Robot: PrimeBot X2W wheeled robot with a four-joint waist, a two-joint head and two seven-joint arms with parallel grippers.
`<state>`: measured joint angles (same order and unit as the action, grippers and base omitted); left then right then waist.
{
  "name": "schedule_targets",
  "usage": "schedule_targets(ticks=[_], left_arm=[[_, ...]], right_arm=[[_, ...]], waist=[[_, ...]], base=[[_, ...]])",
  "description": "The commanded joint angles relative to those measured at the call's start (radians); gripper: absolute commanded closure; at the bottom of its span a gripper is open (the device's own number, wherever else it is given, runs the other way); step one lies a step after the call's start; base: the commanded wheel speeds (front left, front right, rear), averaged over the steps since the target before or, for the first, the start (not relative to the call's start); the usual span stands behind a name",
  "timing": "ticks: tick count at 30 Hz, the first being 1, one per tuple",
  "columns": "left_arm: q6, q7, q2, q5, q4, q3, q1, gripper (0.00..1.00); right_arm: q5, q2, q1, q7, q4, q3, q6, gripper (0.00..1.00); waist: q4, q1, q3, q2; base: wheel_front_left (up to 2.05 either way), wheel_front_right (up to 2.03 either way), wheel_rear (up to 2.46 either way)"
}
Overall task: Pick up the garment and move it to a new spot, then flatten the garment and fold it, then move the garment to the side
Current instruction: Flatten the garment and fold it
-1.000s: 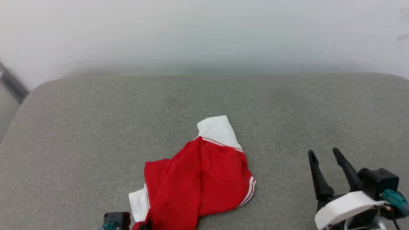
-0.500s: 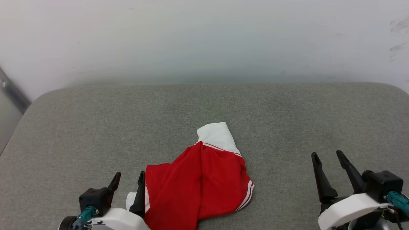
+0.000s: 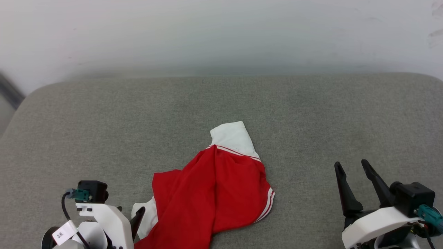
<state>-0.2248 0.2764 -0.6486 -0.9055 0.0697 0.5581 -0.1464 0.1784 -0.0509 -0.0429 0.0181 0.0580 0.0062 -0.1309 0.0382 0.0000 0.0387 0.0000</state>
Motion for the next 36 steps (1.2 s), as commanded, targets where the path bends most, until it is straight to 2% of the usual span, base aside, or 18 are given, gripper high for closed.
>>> schedule_targets(ticks=[1, 8, 14, 15, 16, 17, 20, 30, 36], left_arm=[[0.007, 0.020, -0.006, -0.003, 0.010, 0.007, -0.013, 0.00], [0.065, 0.178, 0.001, -0.048, 0.102, 0.064, -0.074, 0.00], [0.114, 0.323, 0.029, -0.052, 0.198, 0.157, -0.098, 0.00], [0.119, 0.326, 0.037, -0.041, 0.208, 0.167, -0.106, 0.55], [0.127, 0.322, 0.043, -0.037, 0.215, 0.172, -0.115, 0.89], [0.131, 0.303, 0.050, -0.030, 0.217, 0.170, -0.126, 1.00], [0.120, 0.230, 0.042, 0.016, 0.214, 0.150, -0.170, 1.00], [-0.014, -0.016, -0.035, 0.141, 0.143, 0.033, -0.229, 1.00], [-0.104, -0.066, -0.069, 0.092, 0.110, -0.061, -0.148, 1.00]], right_arm=[[0.003, 0.001, 0.017, -0.005, -0.004, 0.003, 0.000, 0.00], [0.004, 0.000, 0.046, -0.020, -0.028, 0.010, 0.000, 0.00], [0.004, 0.000, 0.064, -0.026, -0.043, 0.013, 0.000, 0.00], [0.005, 0.001, 0.065, -0.027, -0.045, 0.013, 0.000, 0.00], [0.005, 0.000, 0.066, -0.027, -0.047, 0.012, 0.000, 0.00], [0.006, 0.000, 0.066, -0.027, -0.048, 0.011, 0.000, 0.00], [0.009, 0.000, 0.063, -0.026, -0.051, 0.007, 0.000, 0.00], [0.012, 0.000, 0.058, -0.017, -0.056, 0.004, 0.000, 0.00], [0.008, 0.001, 0.062, -0.013, -0.045, 0.002, 0.000, 0.00]], waist=[[-0.010, 0.0000, 0.021, 0.0000], [-0.032, 0.0000, 0.066, 0.0000], [-0.041, 0.0000, 0.082, 0.0000], [-0.042, 0.0000, 0.084, 0.0000], [-0.041, 0.0000, 0.084, 0.0000], [-0.040, 0.0000, 0.084, 0.0000], [-0.034, 0.0000, 0.081, 0.0000], [-0.011, 0.0000, 0.068, 0.0000], [-0.005, 0.0000, 0.079, 0.0000]], base=[[0.00, 0.00, 0.00], [0.00, 0.00, 0.00], [0.00, 0.00, 0.00], [0.00, 0.00, 0.00], [0.00, 0.00, 0.00], [0.00, 0.00, 0.00], [0.00, 0.00, 0.00], [0.00, 0.00, 0.00], [0.00, 0.00, 0.00]])
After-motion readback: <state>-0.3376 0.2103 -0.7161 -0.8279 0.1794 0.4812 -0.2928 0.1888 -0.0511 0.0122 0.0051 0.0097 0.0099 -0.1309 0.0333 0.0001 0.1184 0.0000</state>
